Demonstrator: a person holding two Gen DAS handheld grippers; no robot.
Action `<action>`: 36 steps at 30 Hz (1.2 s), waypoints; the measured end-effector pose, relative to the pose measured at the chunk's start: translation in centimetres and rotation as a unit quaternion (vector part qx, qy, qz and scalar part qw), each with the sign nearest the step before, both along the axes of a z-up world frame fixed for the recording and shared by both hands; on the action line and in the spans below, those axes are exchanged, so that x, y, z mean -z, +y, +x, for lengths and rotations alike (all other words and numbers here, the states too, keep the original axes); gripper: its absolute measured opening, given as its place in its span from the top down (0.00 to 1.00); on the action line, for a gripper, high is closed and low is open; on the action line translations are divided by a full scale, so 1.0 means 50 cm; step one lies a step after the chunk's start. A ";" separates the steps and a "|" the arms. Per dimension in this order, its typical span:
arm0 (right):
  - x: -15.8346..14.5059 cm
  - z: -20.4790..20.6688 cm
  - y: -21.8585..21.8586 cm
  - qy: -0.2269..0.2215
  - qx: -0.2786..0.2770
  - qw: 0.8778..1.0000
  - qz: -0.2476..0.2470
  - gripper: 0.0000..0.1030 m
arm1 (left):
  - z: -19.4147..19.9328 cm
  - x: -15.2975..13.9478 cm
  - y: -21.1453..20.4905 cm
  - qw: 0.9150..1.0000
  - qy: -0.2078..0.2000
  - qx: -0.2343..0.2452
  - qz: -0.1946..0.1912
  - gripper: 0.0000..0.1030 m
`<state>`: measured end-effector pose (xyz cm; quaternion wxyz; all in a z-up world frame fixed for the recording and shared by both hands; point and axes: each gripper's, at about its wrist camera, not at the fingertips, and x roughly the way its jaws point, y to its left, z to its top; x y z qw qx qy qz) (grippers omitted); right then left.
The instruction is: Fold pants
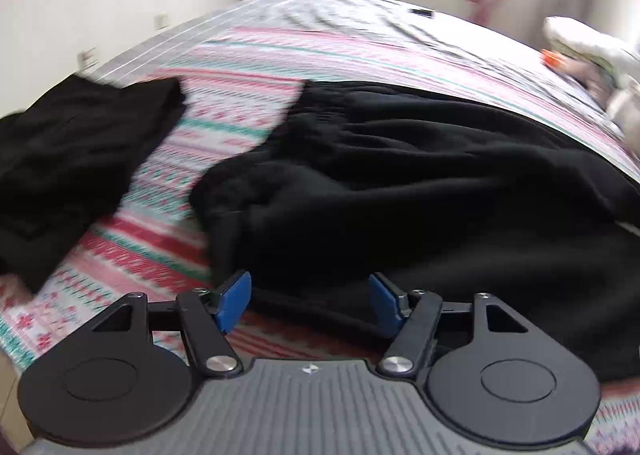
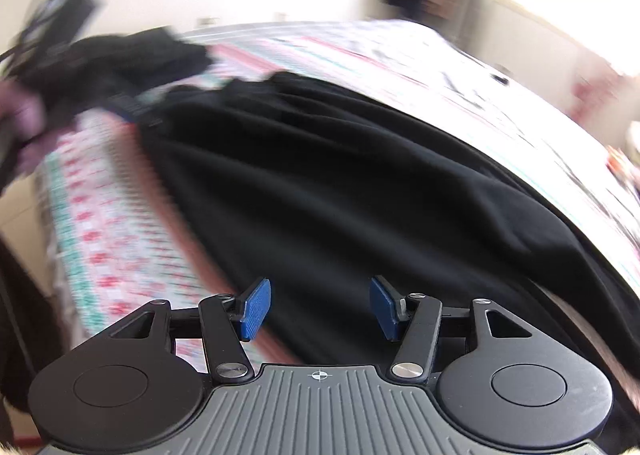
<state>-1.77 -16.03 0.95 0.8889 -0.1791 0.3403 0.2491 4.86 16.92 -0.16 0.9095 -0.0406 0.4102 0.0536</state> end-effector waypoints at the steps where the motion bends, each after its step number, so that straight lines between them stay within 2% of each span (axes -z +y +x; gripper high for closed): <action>1: -0.003 0.009 -0.027 0.003 0.021 1.000 0.005 0.39 | 0.000 0.000 -0.021 1.000 -0.002 0.018 -0.001 0.13; 3: -0.005 0.025 -0.080 0.009 0.061 0.998 0.012 0.33 | -0.004 -0.002 -0.074 0.998 -0.003 0.058 -0.007 0.11; 7: 0.006 0.050 -0.192 0.022 0.139 0.990 0.019 0.31 | -0.007 0.002 -0.177 0.991 -0.006 0.132 -0.015 0.07; 11: 0.031 0.061 -0.303 0.041 0.214 0.976 0.026 0.29 | -0.008 0.008 -0.272 0.980 -0.016 0.197 -0.013 0.02; 17: 0.050 0.049 -0.461 0.058 0.313 0.946 0.054 0.28 | -0.002 0.018 -0.392 0.959 -0.027 0.280 -0.026 0.00; 21: 0.040 0.040 -0.534 0.053 0.360 0.929 0.070 0.23 | 0.005 0.034 -0.461 0.945 -0.029 0.324 -0.024 0.00; 27: 0.047 0.014 -0.634 0.055 0.419 0.902 0.091 0.22 | -0.010 0.057 -0.555 0.924 -0.028 0.380 -0.024 0.00; 31: 0.061 0.002 -0.689 0.060 0.461 0.880 0.102 0.22 | -0.021 0.077 -0.602 0.911 -0.026 0.410 -0.007 0.00; 36: 0.092 -0.003 -0.745 0.076 0.515 0.847 0.107 0.26 | -0.035 0.097 -0.642 0.903 -0.031 0.428 0.023 0.05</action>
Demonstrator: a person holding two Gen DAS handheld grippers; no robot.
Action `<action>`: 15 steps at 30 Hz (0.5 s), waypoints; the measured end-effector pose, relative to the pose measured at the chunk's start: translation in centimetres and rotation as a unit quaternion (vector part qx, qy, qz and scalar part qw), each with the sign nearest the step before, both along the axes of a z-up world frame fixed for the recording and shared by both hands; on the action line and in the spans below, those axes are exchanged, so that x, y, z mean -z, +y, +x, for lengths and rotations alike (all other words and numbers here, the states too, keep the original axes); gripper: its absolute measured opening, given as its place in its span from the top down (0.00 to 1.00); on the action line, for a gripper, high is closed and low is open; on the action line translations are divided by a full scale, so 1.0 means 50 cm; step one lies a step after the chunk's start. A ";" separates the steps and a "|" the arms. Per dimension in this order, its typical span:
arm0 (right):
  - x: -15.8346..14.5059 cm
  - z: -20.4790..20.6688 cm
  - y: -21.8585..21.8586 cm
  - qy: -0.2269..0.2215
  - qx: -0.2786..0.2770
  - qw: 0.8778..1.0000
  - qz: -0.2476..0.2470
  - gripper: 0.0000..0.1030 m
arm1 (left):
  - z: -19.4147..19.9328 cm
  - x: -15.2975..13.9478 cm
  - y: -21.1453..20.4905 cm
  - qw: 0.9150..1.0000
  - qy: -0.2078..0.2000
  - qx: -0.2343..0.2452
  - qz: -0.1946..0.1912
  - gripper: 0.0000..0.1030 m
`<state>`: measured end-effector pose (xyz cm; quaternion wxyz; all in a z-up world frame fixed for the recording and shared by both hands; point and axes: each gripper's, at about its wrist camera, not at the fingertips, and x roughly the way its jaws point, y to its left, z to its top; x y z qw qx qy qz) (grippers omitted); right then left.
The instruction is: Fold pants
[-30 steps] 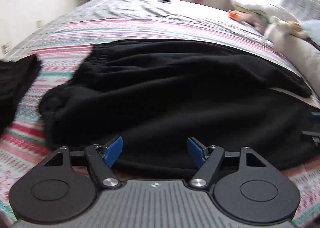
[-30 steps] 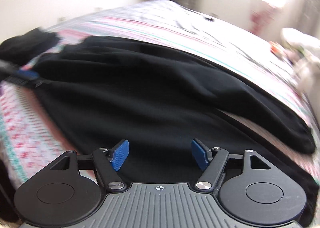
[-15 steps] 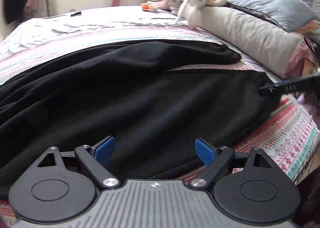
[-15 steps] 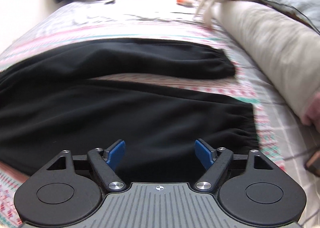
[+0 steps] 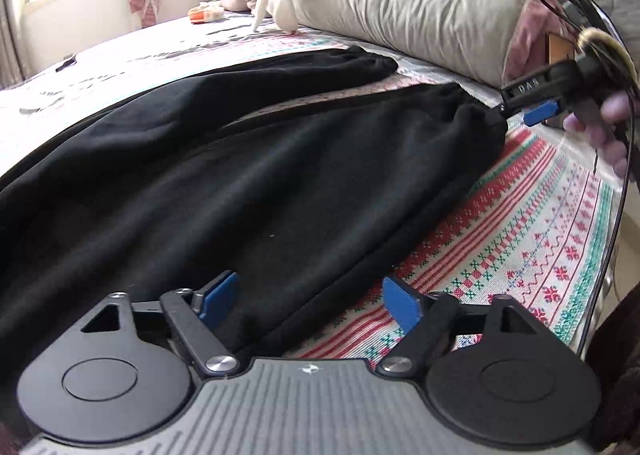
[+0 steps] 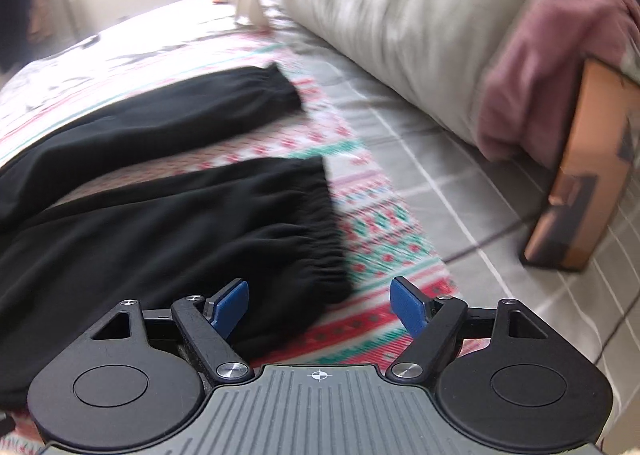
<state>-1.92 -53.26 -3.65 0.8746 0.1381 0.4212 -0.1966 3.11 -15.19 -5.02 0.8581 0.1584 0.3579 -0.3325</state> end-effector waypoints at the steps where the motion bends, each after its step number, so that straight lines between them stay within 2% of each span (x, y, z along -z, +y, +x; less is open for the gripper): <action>1: 0.006 -0.001 -0.009 0.001 0.008 1.000 0.010 0.28 | -0.002 0.001 -0.006 1.000 -0.003 0.002 0.005 0.06; 2: 0.013 0.000 -0.017 0.002 0.015 1.000 0.023 0.31 | -0.003 0.003 -0.010 1.000 -0.005 0.004 0.008 0.08; 4: 0.025 0.002 -0.029 -0.001 0.023 0.999 0.049 0.46 | -0.005 0.006 -0.016 1.000 -0.009 0.010 0.013 0.12; 5: 0.030 0.003 -0.033 -0.003 0.025 0.998 0.061 0.47 | -0.005 0.008 -0.020 1.000 -0.012 0.012 0.015 0.12; 7: 0.028 0.004 -0.031 -0.013 0.026 0.998 0.059 0.57 | -0.006 0.007 -0.022 1.000 -0.019 0.013 0.015 0.13; 12: 0.021 0.006 -0.023 -0.027 0.026 0.998 0.057 0.74 | -0.005 0.008 -0.032 0.999 -0.028 0.012 0.015 0.15; 15: -0.019 -0.008 -0.025 -0.059 0.037 0.997 0.046 0.76 | -0.004 0.010 -0.041 0.999 -0.031 0.011 0.015 0.18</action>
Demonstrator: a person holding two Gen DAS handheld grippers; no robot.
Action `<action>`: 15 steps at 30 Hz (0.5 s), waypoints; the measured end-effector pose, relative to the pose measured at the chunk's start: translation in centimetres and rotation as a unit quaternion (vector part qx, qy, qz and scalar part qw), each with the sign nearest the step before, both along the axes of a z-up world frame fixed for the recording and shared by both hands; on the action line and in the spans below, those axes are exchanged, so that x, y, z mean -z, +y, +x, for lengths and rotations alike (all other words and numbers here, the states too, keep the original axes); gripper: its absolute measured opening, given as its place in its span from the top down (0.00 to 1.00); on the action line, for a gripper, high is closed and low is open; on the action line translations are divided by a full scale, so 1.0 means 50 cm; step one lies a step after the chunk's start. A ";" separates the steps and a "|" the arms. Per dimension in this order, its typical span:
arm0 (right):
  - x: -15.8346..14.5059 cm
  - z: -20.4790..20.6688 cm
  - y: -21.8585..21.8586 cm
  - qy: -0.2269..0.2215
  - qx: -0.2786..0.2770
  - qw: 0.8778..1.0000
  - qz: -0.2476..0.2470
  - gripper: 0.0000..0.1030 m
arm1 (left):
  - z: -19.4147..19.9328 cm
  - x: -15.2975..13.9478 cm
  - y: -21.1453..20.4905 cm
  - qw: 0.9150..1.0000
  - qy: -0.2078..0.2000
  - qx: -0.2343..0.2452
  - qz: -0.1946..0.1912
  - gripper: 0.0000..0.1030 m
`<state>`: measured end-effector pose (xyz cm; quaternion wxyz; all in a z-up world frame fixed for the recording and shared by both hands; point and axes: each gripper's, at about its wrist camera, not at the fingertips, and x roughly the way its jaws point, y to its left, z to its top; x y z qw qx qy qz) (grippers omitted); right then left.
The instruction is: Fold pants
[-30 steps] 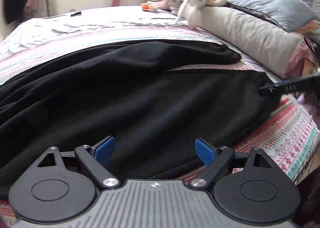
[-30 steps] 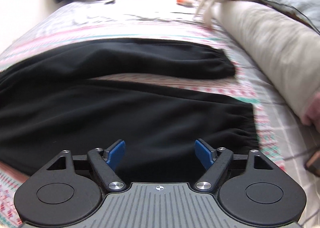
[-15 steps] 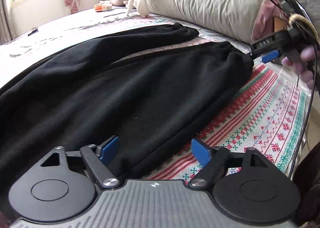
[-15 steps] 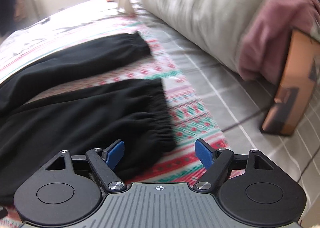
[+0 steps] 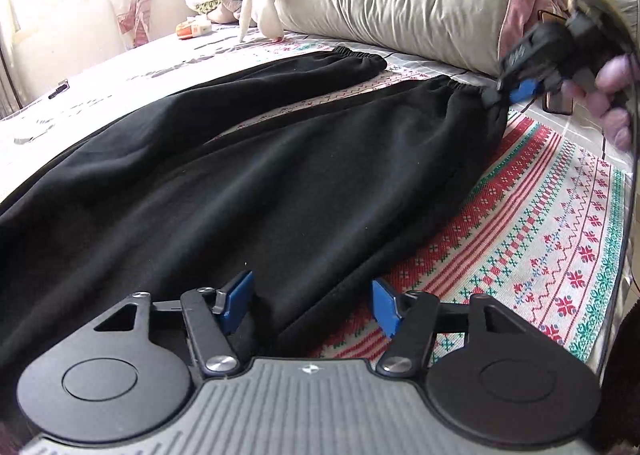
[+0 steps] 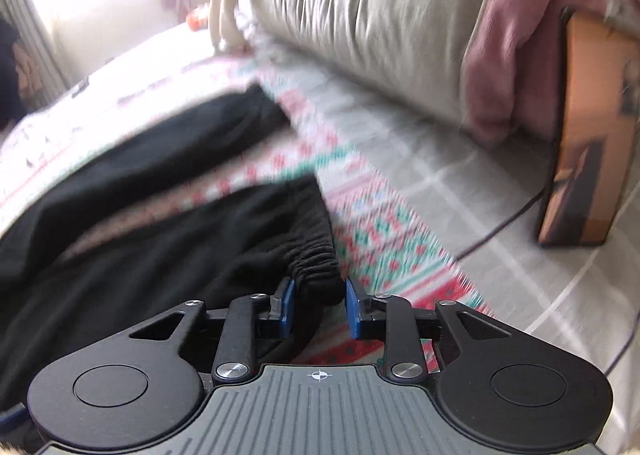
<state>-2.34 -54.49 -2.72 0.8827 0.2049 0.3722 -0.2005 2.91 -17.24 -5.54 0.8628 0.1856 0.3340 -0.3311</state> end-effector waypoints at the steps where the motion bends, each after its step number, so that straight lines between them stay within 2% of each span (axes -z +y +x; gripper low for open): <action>1: -0.018 -0.006 0.000 -0.011 0.001 1.000 -0.006 0.76 | -0.002 -0.001 0.001 1.000 -0.001 0.000 0.000 0.20; 3: -0.046 -0.013 -0.002 -0.027 0.000 1.000 -0.009 0.76 | -0.006 -0.001 -0.002 1.000 -0.009 0.001 0.001 0.25; 5: -0.061 -0.014 0.000 -0.029 -0.002 0.999 -0.016 0.76 | -0.017 -0.002 -0.002 1.000 -0.029 0.005 0.005 0.38; 7: -0.064 -0.011 0.006 -0.021 -0.004 0.999 -0.034 0.76 | -0.027 -0.005 -0.006 0.998 -0.055 0.005 0.017 0.67; 11: -0.061 -0.013 0.024 0.009 -0.012 0.997 -0.082 0.77 | -0.059 -0.029 -0.007 0.996 -0.091 0.013 0.021 0.71; 15: -0.059 -0.048 0.028 0.034 -0.021 0.993 -0.114 0.77 | -0.098 -0.047 -0.005 0.996 -0.076 0.034 0.024 0.71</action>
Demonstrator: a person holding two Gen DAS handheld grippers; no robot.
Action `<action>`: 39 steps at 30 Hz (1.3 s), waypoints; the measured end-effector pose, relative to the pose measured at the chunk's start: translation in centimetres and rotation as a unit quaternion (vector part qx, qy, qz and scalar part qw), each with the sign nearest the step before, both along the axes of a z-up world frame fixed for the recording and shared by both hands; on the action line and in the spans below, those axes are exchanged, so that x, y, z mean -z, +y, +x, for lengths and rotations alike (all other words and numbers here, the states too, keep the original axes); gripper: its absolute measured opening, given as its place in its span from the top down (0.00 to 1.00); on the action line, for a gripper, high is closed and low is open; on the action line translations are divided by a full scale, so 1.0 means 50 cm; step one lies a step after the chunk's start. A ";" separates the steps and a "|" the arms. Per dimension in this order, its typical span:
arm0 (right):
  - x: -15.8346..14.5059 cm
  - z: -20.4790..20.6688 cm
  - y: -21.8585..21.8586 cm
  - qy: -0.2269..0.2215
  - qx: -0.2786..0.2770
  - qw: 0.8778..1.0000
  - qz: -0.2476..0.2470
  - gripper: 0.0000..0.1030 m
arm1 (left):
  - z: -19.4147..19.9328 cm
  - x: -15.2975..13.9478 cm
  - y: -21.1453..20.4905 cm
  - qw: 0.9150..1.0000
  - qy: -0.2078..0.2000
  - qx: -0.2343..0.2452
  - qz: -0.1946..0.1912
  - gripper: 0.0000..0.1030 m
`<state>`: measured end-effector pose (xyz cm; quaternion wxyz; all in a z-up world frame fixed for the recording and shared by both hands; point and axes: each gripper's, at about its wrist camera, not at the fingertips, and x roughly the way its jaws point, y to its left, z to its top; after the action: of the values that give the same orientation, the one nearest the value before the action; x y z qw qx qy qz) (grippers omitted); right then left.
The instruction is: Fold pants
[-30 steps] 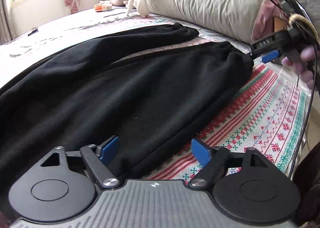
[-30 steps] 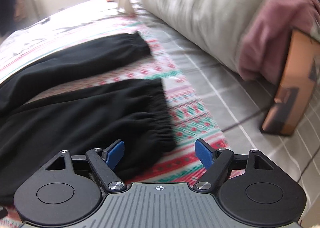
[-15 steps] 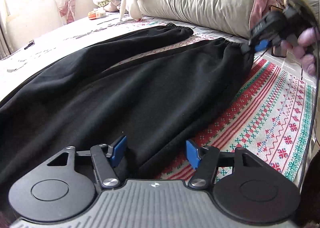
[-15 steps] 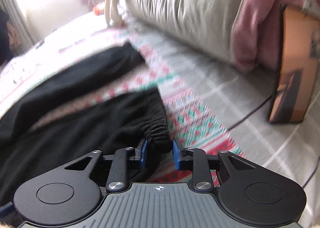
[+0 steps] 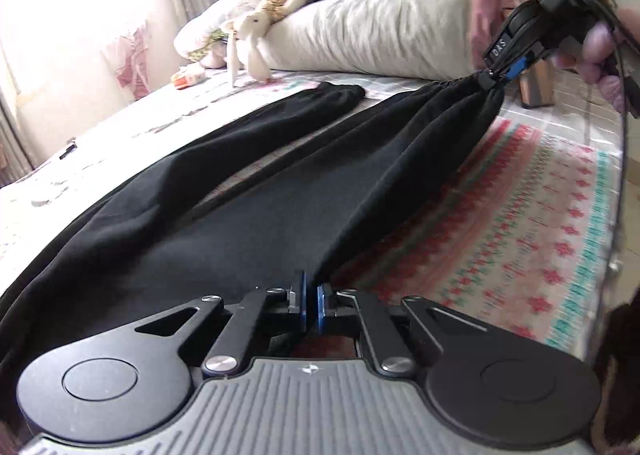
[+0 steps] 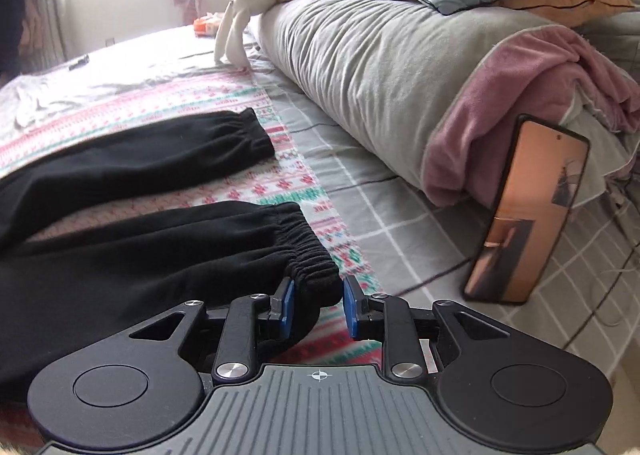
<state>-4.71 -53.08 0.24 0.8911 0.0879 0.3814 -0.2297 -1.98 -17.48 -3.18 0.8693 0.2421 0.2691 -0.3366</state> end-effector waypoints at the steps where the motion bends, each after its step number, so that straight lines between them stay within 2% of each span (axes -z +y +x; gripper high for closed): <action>1: 0.002 -0.012 -0.002 0.005 0.001 1.000 -0.003 0.77 | -0.011 0.000 0.000 1.000 0.005 0.007 0.002 0.71; 4: 0.014 -0.046 -0.007 0.028 0.008 0.999 -0.018 0.78 | -0.044 0.010 -0.005 0.999 0.019 0.036 0.011 0.71; 8: 0.053 -0.067 -0.006 0.073 0.010 0.997 -0.020 0.77 | -0.067 0.047 -0.014 0.997 0.025 0.055 0.044 0.70; 10: 0.070 -0.058 0.003 0.091 0.002 0.996 -0.027 0.75 | -0.070 0.043 -0.007 0.997 0.020 0.064 0.040 0.62; 11: 0.069 -0.054 0.010 0.091 -0.002 0.995 -0.037 0.72 | -0.066 0.035 -0.003 0.997 0.032 0.065 0.031 0.58; 12: 0.062 -0.052 0.017 0.087 -0.005 0.995 -0.048 0.68 | -0.062 0.026 0.006 0.997 0.046 0.063 0.014 0.50; 13: 0.054 -0.050 0.024 0.082 -0.007 0.995 -0.062 0.60 | -0.055 0.017 0.012 0.997 0.057 0.061 -0.002 0.43; 14: 0.044 -0.049 0.030 0.073 -0.010 0.995 -0.074 0.53 | -0.051 0.009 0.020 0.996 0.063 0.058 -0.013 0.41; 15: 0.033 -0.048 0.034 0.063 -0.013 0.995 -0.081 0.38 | -0.047 0.002 0.024 0.996 0.065 0.055 -0.022 0.37; 16: 0.025 -0.046 0.039 0.053 -0.017 0.995 -0.083 0.35 | -0.043 -0.003 0.031 0.996 0.065 0.051 -0.028 0.31; 19: 0.009 -0.029 0.052 0.039 -0.030 0.996 -0.073 0.35 | -0.030 -0.010 0.048 0.997 0.067 0.025 -0.041 0.20; 27: -0.001 0.050 0.097 0.023 -0.066 0.998 -0.003 0.34 | 0.047 -0.026 0.083 0.994 0.081 -0.056 -0.053 0.09; 32: -0.025 0.105 0.145 0.014 -0.089 0.996 0.002 0.32 | 0.090 -0.048 0.117 0.990 0.071 -0.114 -0.051 0.03; 34: -0.040 0.127 0.171 0.007 -0.103 0.995 0.000 0.26 | 0.108 -0.059 0.134 0.987 0.060 -0.140 -0.050 0.00; 39: -0.061 0.192 0.251 -0.005 -0.144 0.990 -0.008 0.23 | 0.172 -0.090 0.198 0.975 0.046 -0.209 -0.050 0.00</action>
<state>4.88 -40.52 3.31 0.9173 0.0258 0.3841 -0.1015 6.64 -7.58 1.34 0.9182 0.1210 0.3362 -0.1710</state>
